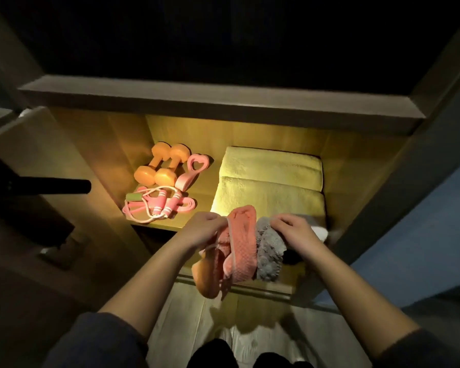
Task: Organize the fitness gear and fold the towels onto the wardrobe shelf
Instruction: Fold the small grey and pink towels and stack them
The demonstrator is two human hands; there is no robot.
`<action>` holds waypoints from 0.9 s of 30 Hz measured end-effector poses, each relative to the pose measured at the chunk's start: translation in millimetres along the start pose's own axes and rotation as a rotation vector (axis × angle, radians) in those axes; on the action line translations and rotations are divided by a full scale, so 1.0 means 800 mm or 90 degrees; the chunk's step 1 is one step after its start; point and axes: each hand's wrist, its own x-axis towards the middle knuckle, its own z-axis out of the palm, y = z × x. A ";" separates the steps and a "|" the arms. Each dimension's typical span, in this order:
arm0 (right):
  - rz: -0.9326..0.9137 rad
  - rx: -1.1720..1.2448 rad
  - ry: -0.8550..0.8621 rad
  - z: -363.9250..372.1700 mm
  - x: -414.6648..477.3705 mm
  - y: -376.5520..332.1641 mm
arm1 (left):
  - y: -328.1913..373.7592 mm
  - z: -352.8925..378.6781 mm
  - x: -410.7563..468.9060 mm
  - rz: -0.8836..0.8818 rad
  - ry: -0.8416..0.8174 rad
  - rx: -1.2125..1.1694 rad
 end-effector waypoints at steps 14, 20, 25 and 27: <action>-0.046 0.062 0.177 0.072 -0.203 0.118 | -0.171 0.069 -0.222 0.061 -0.292 -0.072; -0.102 0.086 0.195 0.086 -0.251 0.120 | -0.220 0.092 -0.259 0.096 -0.378 -0.037; -0.109 0.109 0.161 0.099 -0.263 0.111 | -0.269 0.108 -0.252 0.077 -0.315 0.087; -0.112 0.126 0.155 0.100 -0.262 0.108 | -0.270 0.102 -0.244 0.046 -0.239 0.066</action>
